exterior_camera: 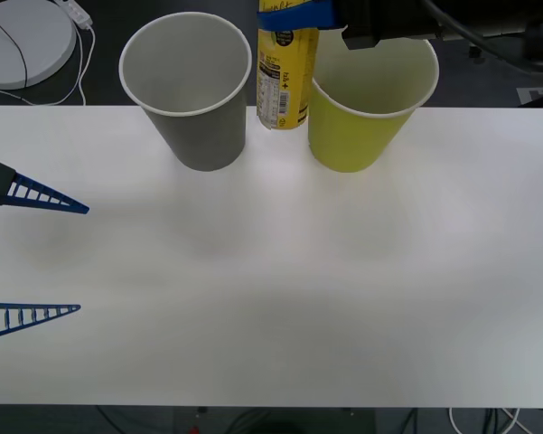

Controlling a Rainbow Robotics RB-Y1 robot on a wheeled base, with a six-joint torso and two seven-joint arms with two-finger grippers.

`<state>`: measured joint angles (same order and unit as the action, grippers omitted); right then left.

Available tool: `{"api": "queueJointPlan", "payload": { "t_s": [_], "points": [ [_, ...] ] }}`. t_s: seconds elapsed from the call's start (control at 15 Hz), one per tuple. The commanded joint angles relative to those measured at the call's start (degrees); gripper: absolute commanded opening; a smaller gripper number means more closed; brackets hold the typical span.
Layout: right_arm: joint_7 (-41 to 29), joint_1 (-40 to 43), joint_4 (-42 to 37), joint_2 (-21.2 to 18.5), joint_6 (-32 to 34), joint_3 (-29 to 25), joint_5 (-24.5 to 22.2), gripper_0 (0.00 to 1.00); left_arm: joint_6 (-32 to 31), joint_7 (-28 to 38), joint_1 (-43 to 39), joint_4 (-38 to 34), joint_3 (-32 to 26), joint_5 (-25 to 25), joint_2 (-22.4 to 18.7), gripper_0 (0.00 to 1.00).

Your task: Put the can into the green bin and the plastic bottle into the gray bin

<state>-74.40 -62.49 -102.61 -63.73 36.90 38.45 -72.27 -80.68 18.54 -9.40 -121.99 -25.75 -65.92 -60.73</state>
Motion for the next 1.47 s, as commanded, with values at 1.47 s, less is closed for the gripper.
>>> {"api": "queueJointPlan", "payload": {
  "t_s": [1.47],
  "points": [
    [0.0,-34.9,35.9,17.8,8.6,29.8,8.4,0.0,0.0,0.0,0.0,0.0,0.0,0.0,0.0,1.0]
  ]
}}
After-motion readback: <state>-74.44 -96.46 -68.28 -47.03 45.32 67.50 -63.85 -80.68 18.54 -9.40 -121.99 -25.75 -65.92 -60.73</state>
